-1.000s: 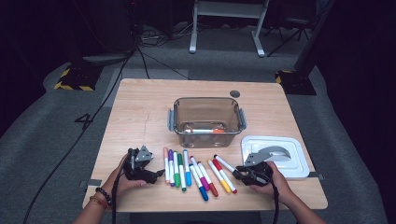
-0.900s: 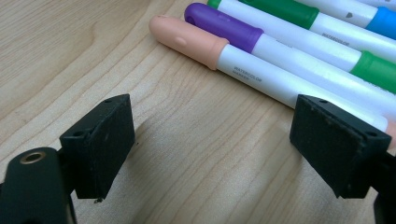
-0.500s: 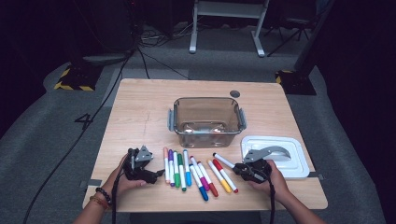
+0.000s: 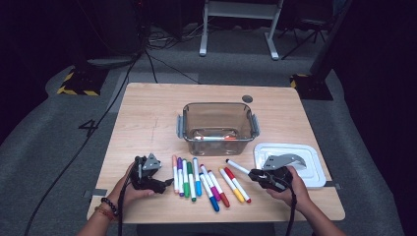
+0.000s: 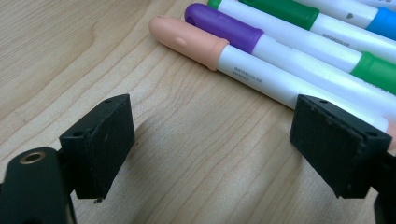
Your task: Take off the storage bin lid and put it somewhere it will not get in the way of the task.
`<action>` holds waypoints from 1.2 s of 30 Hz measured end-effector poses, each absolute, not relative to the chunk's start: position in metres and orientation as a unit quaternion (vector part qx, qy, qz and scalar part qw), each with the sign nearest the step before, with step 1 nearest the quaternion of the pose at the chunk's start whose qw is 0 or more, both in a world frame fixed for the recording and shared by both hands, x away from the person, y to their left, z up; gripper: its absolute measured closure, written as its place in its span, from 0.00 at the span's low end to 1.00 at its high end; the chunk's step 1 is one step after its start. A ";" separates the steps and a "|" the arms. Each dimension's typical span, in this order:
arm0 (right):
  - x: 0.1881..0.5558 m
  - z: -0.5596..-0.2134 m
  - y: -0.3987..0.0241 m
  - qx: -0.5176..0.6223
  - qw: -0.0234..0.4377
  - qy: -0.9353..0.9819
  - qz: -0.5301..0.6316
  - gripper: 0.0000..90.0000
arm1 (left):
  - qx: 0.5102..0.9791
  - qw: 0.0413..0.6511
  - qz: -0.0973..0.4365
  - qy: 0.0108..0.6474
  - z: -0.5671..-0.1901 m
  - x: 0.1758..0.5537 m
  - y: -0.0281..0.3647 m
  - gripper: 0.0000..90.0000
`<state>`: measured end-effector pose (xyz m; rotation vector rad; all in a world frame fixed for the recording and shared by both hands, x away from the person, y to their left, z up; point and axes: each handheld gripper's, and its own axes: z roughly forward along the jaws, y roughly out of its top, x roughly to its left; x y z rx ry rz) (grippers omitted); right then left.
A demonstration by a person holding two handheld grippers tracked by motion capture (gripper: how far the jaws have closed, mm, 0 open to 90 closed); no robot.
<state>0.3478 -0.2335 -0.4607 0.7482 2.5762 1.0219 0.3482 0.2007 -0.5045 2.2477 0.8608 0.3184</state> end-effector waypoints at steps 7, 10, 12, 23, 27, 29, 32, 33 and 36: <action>0.344 -0.445 -0.238 0.231 0.138 0.887 0.376 0.84 | 0.868 0.350 0.123 0.331 -0.505 0.348 0.201 0.16; 0.342 -0.437 -0.238 0.215 0.137 0.887 0.384 0.84 | 0.868 0.350 0.123 0.331 -0.505 0.348 0.201 0.16; 0.341 -0.431 -0.238 0.205 0.136 0.888 0.390 0.84 | 0.867 0.350 0.123 0.332 -0.505 0.348 0.201 0.16; 0.340 -0.405 -0.235 0.136 0.134 0.888 0.419 0.84 | 0.867 0.349 0.123 0.332 -0.505 0.348 0.201 0.16; 0.344 -0.396 -0.236 0.127 0.137 0.885 0.427 0.84 | 0.867 0.350 0.123 0.332 -0.505 0.348 0.201 0.16; 0.345 -0.391 -0.237 0.122 0.143 0.882 0.432 0.84 | 0.867 0.350 0.123 0.332 -0.505 0.348 0.201 0.16; 0.348 -0.380 -0.237 0.116 0.150 0.878 0.439 0.84 | 0.867 0.350 0.123 0.332 -0.505 0.348 0.201 0.16; 0.351 -0.373 -0.236 0.109 0.160 0.878 0.438 0.84 | 0.867 0.350 0.123 0.332 -0.505 0.349 0.201 0.16; 0.356 -0.365 -0.234 0.107 0.168 0.877 0.437 0.84 | 0.867 0.349 0.124 0.332 -0.505 0.349 0.200 0.16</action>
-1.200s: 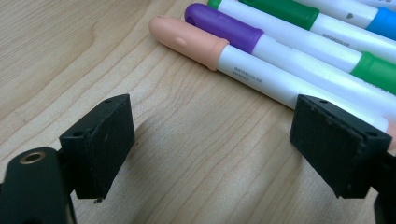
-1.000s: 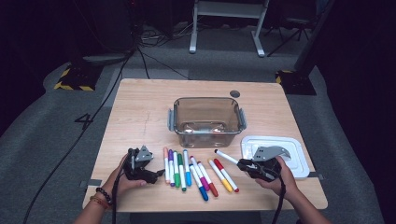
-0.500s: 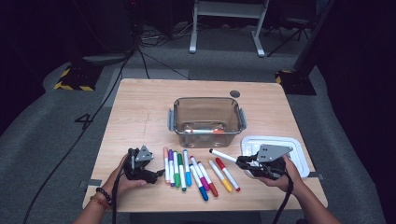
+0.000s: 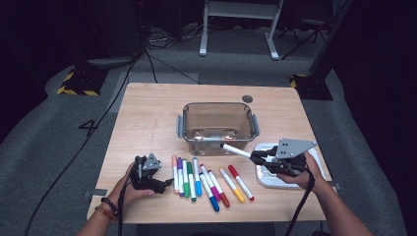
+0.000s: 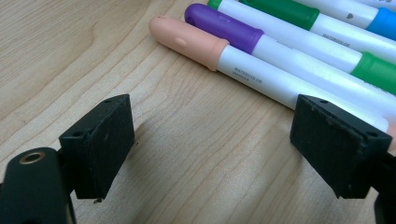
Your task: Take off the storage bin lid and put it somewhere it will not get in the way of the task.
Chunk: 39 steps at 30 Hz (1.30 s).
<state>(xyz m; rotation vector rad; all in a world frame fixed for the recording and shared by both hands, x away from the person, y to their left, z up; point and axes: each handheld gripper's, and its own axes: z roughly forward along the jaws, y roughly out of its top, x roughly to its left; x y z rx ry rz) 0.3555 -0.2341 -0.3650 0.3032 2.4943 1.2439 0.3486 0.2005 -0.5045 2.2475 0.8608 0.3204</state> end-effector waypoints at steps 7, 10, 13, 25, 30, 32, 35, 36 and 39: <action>0.383 -0.343 -0.228 0.107 0.183 0.874 0.437 0.84 | 0.868 0.349 0.124 0.332 -0.505 0.349 0.200 0.16; 0.398 -0.336 -0.223 0.109 0.186 0.875 0.433 0.84 | 0.868 0.349 0.124 0.332 -0.505 0.349 0.200 0.16; 0.410 -0.333 -0.217 0.105 0.181 0.877 0.432 0.84 | 0.868 0.349 0.124 0.331 -0.505 0.349 0.200 0.16; 0.451 -0.339 -0.182 0.089 0.150 0.897 0.406 0.84 | 0.868 0.350 0.124 0.331 -0.505 0.349 0.200 0.16; 0.464 -0.345 -0.166 0.080 0.144 0.910 0.381 0.84 | 0.868 0.350 0.124 0.331 -0.505 0.349 0.200 0.16; 0.470 -0.348 -0.159 0.073 0.143 0.917 0.365 0.84 | 0.868 0.350 0.124 0.331 -0.505 0.349 0.200 0.16; 0.480 -0.356 -0.151 0.070 0.132 0.928 0.340 0.84 | 0.868 0.350 0.124 0.331 -0.505 0.349 0.200 0.16; 0.484 -0.358 -0.149 0.072 0.129 0.931 0.334 0.84 | 0.868 0.350 0.124 0.331 -0.505 0.349 0.200 0.16; 0.493 -0.364 -0.143 0.070 0.116 0.940 0.313 0.84 | 0.868 0.350 0.124 0.331 -0.505 0.349 0.200 0.16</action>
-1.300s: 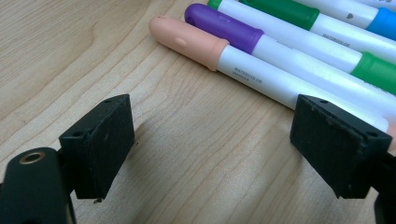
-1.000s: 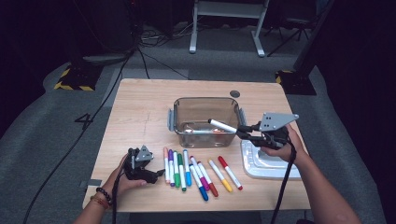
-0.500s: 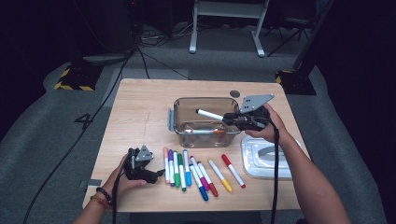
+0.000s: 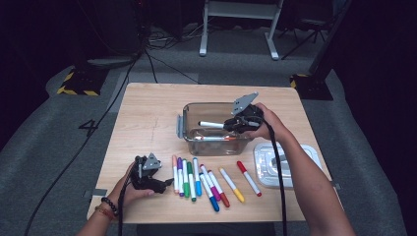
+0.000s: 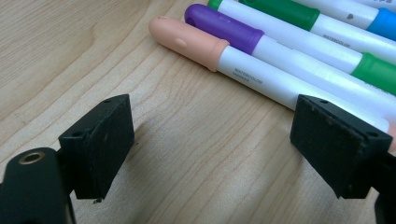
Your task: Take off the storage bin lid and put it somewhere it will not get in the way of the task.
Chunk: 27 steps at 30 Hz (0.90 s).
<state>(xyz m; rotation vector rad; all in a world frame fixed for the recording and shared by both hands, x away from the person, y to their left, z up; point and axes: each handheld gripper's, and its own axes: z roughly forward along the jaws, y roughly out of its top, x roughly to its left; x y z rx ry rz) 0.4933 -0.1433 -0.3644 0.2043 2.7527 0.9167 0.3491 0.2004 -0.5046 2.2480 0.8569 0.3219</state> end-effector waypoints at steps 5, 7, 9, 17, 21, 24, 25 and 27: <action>0.507 -0.374 -0.137 0.075 0.100 0.954 0.273 0.84 | 0.868 0.350 0.124 0.331 -0.505 0.349 0.200 0.16; 0.511 -0.378 -0.136 0.076 0.094 0.957 0.263 0.84 | 0.868 0.350 0.124 0.331 -0.505 0.349 0.200 0.16; 0.513 -0.383 -0.133 0.071 0.083 0.961 0.252 0.84 | 0.868 0.350 0.124 0.331 -0.505 0.349 0.200 0.16; 0.515 -0.391 -0.124 0.065 0.070 0.974 0.207 0.84 | 0.868 0.350 0.124 0.331 -0.505 0.349 0.200 0.16; 0.515 -0.393 -0.126 0.073 0.067 0.974 0.202 0.83 | 0.868 0.349 0.124 0.331 -0.505 0.349 0.200 0.16; 0.515 -0.392 -0.129 0.082 0.071 0.969 0.223 0.76 | 0.868 0.350 0.124 0.331 -0.505 0.349 0.200 0.16; 0.515 -0.391 -0.131 0.081 0.072 0.967 0.229 0.73 | 0.868 0.350 0.124 0.331 -0.505 0.349 0.200 0.16; 0.514 -0.388 -0.135 0.091 0.080 0.960 0.251 0.69 | 0.868 0.350 0.124 0.331 -0.505 0.349 0.200 0.16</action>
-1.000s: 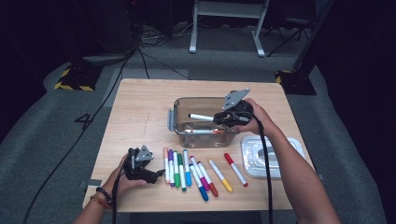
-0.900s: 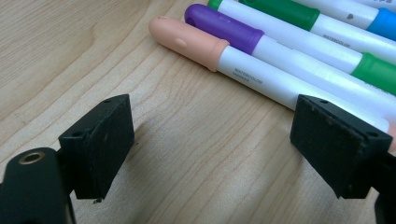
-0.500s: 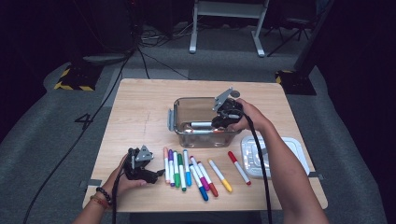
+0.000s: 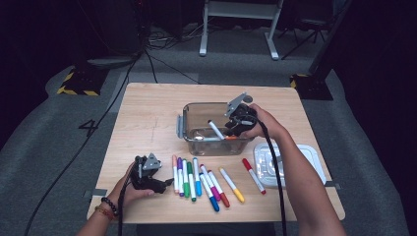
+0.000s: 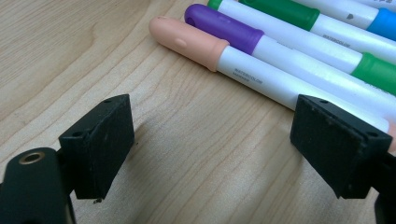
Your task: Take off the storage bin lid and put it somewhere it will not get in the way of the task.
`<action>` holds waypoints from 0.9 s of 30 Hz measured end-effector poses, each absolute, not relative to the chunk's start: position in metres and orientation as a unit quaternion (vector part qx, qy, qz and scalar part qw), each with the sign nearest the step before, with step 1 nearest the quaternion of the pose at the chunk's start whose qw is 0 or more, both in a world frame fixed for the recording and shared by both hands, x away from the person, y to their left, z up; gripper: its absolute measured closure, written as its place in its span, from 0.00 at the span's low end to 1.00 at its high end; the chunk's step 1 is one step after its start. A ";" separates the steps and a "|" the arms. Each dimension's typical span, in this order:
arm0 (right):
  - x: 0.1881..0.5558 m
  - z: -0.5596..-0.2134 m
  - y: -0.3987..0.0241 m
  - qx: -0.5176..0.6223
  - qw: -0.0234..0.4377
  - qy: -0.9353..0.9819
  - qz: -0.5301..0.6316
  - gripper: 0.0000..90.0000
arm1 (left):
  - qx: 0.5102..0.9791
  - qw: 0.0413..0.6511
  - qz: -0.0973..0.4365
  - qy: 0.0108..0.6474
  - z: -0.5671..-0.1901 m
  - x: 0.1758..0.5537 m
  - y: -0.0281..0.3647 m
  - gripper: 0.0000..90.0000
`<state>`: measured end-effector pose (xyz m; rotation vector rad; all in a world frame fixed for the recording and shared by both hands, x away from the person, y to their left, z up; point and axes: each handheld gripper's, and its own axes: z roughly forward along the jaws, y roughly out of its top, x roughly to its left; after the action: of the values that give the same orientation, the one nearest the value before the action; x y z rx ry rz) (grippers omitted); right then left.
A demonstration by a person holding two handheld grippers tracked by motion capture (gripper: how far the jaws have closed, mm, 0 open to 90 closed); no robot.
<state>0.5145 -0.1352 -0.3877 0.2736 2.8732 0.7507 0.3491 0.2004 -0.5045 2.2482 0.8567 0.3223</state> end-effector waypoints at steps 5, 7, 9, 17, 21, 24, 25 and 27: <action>0.507 -0.374 -0.151 0.113 0.101 0.940 0.306 0.66 | 0.868 0.350 0.124 0.331 -0.505 0.349 0.200 0.16; 0.502 -0.367 -0.158 0.121 0.115 0.930 0.328 0.61 | 0.868 0.350 0.124 0.331 -0.505 0.349 0.200 0.16; 0.495 -0.360 -0.164 0.129 0.126 0.921 0.345 0.58 | 0.868 0.350 0.124 0.331 -0.505 0.349 0.200 0.16; 0.462 -0.341 -0.189 0.161 0.176 0.891 0.386 0.50 | 0.868 0.349 0.124 0.331 -0.505 0.349 0.200 0.16; 0.443 -0.336 -0.202 0.161 0.189 0.883 0.399 0.48 | 0.868 0.350 0.124 0.331 -0.505 0.349 0.200 0.16; 0.431 -0.334 -0.211 0.165 0.193 0.877 0.408 0.47 | 0.868 0.350 0.124 0.331 -0.505 0.349 0.200 0.16; 0.427 -0.335 -0.213 0.167 0.192 0.876 0.409 0.47 | 0.868 0.350 0.124 0.331 -0.505 0.349 0.200 0.16; 0.418 -0.338 -0.217 0.171 0.198 0.875 0.407 0.46 | 0.868 0.349 0.125 0.331 -0.505 0.349 0.200 0.16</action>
<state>0.4184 -0.2170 -0.3383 0.4772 2.4492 1.1404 0.3491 0.2004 -0.5045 2.2487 0.8570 0.3226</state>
